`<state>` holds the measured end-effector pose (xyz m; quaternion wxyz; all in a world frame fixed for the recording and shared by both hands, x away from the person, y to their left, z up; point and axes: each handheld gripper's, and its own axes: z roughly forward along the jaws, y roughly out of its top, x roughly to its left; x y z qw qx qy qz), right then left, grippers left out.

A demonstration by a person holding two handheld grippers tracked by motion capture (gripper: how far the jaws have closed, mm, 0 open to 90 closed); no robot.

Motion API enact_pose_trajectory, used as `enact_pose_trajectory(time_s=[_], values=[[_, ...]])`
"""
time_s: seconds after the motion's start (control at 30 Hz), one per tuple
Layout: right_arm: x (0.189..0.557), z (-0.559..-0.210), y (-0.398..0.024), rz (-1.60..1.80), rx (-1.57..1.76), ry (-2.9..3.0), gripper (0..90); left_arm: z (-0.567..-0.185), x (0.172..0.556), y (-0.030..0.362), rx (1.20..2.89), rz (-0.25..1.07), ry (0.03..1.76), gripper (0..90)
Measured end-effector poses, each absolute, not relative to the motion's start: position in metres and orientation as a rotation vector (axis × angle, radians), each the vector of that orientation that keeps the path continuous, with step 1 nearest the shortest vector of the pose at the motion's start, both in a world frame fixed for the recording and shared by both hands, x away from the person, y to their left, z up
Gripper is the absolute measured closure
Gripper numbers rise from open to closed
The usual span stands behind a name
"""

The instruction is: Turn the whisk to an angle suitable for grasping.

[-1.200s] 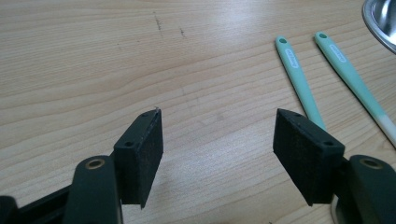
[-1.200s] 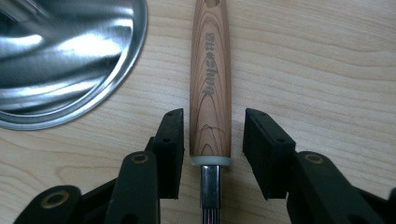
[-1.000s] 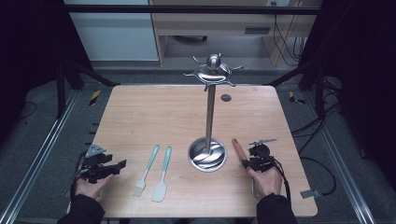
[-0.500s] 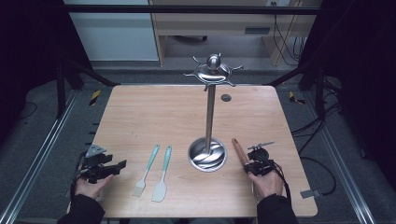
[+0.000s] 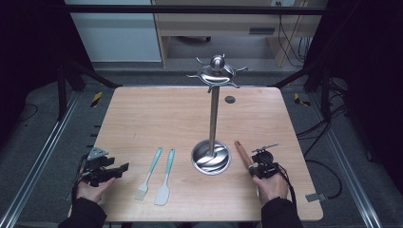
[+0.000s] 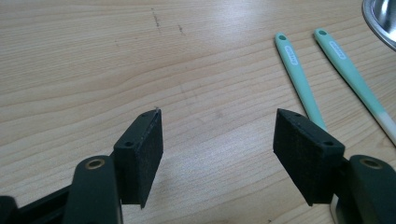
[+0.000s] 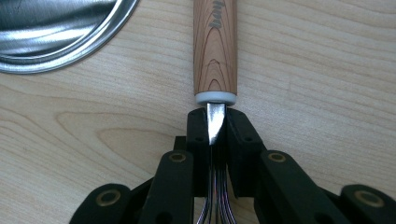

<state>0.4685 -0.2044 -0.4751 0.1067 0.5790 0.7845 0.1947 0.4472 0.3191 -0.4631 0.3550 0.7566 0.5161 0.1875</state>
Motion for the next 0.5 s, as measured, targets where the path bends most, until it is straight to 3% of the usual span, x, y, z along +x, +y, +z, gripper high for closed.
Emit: enact_pose_trajectory(time_s=[0.5], values=[[0.465, -0.464, -0.205, 0.685, 1.622, 2.266, 81.2, -0.463, 0.447, 0.319, 1.951, 0.486, 1.334, 32.6]])
